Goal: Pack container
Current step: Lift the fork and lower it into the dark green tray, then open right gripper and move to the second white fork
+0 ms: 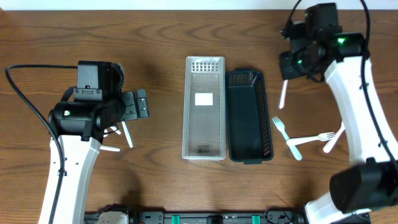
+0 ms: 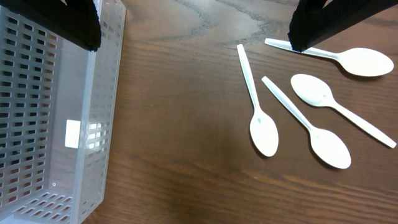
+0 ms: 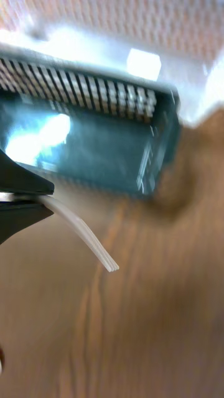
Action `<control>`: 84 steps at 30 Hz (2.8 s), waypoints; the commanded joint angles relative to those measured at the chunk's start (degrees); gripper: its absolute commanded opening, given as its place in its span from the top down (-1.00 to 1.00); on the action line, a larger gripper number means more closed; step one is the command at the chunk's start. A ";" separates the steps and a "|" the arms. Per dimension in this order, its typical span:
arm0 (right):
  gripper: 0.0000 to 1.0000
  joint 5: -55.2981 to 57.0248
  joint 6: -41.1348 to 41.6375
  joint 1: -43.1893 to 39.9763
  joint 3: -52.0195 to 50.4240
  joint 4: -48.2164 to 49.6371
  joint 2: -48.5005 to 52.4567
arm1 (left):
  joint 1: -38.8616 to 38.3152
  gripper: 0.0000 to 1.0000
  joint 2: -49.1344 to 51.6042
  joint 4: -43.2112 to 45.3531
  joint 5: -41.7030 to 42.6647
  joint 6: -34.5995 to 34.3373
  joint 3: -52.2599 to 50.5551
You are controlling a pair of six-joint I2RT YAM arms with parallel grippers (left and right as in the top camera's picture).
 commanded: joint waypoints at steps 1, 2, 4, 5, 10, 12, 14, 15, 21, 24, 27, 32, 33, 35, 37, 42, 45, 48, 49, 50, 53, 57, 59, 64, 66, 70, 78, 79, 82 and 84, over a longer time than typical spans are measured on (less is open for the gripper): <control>0.98 -0.22 7.85 5.11 0.42 -2.14 -0.37 | 0.28 -0.96 0.13 -0.20 -0.04 -0.31 1.05; 0.97 -0.22 8.59 6.60 0.28 -2.91 -0.22 | 0.28 -0.96 0.13 -0.20 -0.04 -0.31 1.05; 0.98 -0.22 10.21 9.07 -0.55 -3.63 0.20 | 0.28 -0.96 0.13 -0.22 -0.04 -0.31 1.05; 0.97 -0.24 10.73 10.05 -1.09 -3.69 0.46 | 0.28 -0.96 0.13 -0.22 -0.04 -0.31 1.05; 0.97 -0.26 12.76 13.49 -6.05 -3.54 2.34 | 0.28 -0.96 0.13 -0.24 -0.04 -0.28 1.05; 0.97 -0.26 12.79 14.12 -9.07 -2.89 2.93 | 0.28 -0.96 0.13 -0.22 -0.04 -0.28 1.05; 0.98 -0.26 12.92 14.38 -12.28 -1.16 3.13 | 0.28 -0.96 0.13 -0.22 -0.04 -0.28 1.05; 0.98 -0.48 12.92 14.40 -13.57 -0.24 3.13 | 0.28 -0.96 0.13 -0.22 -0.04 -0.28 1.05; 0.32 -0.66 12.68 14.40 -16.79 3.74 3.13 | 0.28 -0.96 0.13 -0.22 -0.04 -0.28 1.05; 0.07 -0.68 12.68 14.40 -16.68 5.35 3.10 | 0.28 -0.96 0.13 -0.22 -0.04 -0.28 1.05; 0.10 -0.66 12.15 14.34 -16.13 6.08 3.06 | 0.28 -0.96 0.13 -0.22 -0.04 -0.26 1.05; -0.10 4.46 12.96 13.86 -8.90 3.19 2.64 | 0.28 -0.96 0.13 -0.22 -0.04 -0.26 1.05; -0.13 7.72 14.45 13.49 -6.78 2.64 2.25 | 0.28 -0.96 0.13 -0.22 -0.04 -0.26 1.05; -0.20 13.57 17.16 12.41 -2.78 1.73 1.38 | 0.28 -0.96 0.13 -0.22 -0.04 -0.26 1.05; -0.35 16.26 19.45 10.60 0.33 1.36 0.37 | 0.28 -0.96 0.13 -0.22 -0.04 -0.28 1.05; -0.99 16.44 26.45 2.38 2.93 -1.44 -2.08 | 0.28 -0.96 0.13 -0.24 -0.04 -0.28 1.05; -0.98 13.84 30.71 -2.89 2.86 -4.76 -2.19 | 0.28 -0.96 0.13 -0.26 -0.04 -0.28 1.05; -0.98 8.39 34.99 -7.23 0.90 -6.19 -2.10 | 0.28 -0.96 0.13 -0.26 -0.04 -0.28 1.05; -0.98 7.39 36.13 -8.33 -0.09 -6.32 -2.10 | 0.28 -0.96 0.13 -0.26 -0.04 -0.28 1.05; -0.99 6.99 38.29 -9.44 -1.51 -6.40 -2.08 | 0.28 -0.96 0.13 -0.26 -0.04 -0.28 1.05; -0.98 8.39 49.42 -12.52 -7.26 -6.05 -2.03 | 0.28 -0.96 0.13 -0.26 -0.04 -0.28 1.05; -0.98 11.32 61.42 -15.98 -17.62 -1.38 -2.01 | 0.28 -0.97 0.13 -0.22 -0.04 -0.28 1.05; -0.99 11.32 63.67 -17.07 -22.75 2.25 -1.99 | 0.28 -0.96 0.15 -0.22 -0.04 -0.28 1.05; -0.97 11.26 66.14 -17.49 -33.00 10.60 -1.97 | 0.28 -0.96 0.39 -0.22 -0.04 -0.31 1.05; -0.97 11.30 66.16 -17.49 -36.02 13.27 -1.97 | 0.28 -0.96 0.42 -0.22 -0.04 -0.31 1.05; -0.98 11.32 67.12 -17.51 -41.75 17.97 -1.97 | 0.28 -0.96 0.44 -0.22 -0.04 -0.31 1.05; -0.88 11.28 71.23 -17.55 -48.13 24.22 -1.97 | 0.28 -0.96 0.44 -0.22 -0.04 -0.31 1.05; -0.88 11.28 71.23 -17.55 -48.37 24.61 -1.97 | 0.28 -0.96 0.44 -0.22 -0.04 -0.31 1.05; -0.92 11.41 71.23 -17.55 -48.63 25.55 -1.97 | 0.28 -0.96 0.44 -0.24 -0.04 -0.31 1.05; -0.93 11.58 71.14 -17.55 -48.63 26.71 -1.97 | 0.28 -0.96 0.44 -0.24 -0.04 -0.31 1.05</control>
